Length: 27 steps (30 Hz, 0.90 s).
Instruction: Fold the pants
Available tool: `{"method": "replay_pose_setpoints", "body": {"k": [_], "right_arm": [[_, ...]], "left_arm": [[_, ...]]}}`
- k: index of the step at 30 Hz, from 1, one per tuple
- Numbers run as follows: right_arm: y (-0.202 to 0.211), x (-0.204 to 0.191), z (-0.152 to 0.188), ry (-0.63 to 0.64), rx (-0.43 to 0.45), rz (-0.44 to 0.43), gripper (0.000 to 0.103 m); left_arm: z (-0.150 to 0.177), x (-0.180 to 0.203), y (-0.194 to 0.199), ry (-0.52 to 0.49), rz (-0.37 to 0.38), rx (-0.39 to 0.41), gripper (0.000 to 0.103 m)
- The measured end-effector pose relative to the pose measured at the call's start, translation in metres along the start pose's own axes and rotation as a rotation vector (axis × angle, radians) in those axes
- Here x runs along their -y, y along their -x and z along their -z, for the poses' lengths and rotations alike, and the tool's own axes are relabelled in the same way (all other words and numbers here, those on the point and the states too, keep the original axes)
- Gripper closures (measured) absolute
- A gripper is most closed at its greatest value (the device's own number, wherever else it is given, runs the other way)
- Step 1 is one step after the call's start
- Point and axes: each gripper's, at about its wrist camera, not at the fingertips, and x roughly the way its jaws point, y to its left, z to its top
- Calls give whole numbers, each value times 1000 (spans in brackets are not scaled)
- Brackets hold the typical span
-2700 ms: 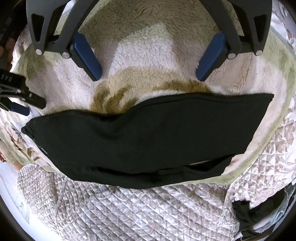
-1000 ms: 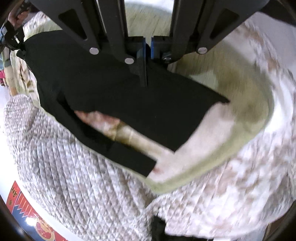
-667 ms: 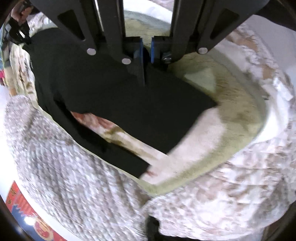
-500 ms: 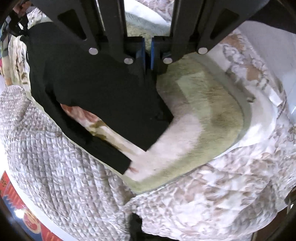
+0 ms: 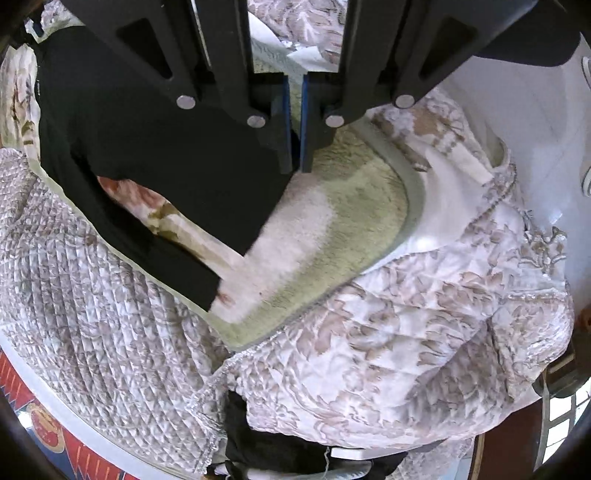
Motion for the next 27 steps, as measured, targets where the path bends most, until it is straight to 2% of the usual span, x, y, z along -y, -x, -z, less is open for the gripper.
{"method": "replay_pose_setpoints", "body": {"k": [3,6,9,12,14,16,20,22,24,25,27], "right_arm": [[10,-5,-7,41,45,-3,76],[7,-35,-5,198,18,-70,76],[-5,-77,8,401,-23,-118,76],[-19,-108,25,569,-49,-133,76],[-31,-124,37,649,-93,-155,76],[-43,-138,46,712,-142,-174,76],[-56,-160,60,823,-171,-192,76],[-64,-164,58,841,-156,-162,76],[-77,-158,47,790,-147,-104,76],[-82,-152,40,758,-138,-71,76],[-86,-139,27,682,-126,-50,76]], "left_arm": [[-6,-3,5,2,-62,44,96],[-12,-1,7,1,-41,49,96],[-15,18,5,-35,46,21,96],[-12,51,1,-125,133,-1,95],[-9,77,-6,-194,203,-41,83],[-4,104,-16,-265,265,-77,76],[2,146,-40,-400,309,-122,67],[-1,146,-56,-398,223,-125,67],[-7,129,-73,-339,165,-148,67],[-9,119,-76,-306,176,-152,72],[-14,110,-74,-263,212,-152,72]]}}
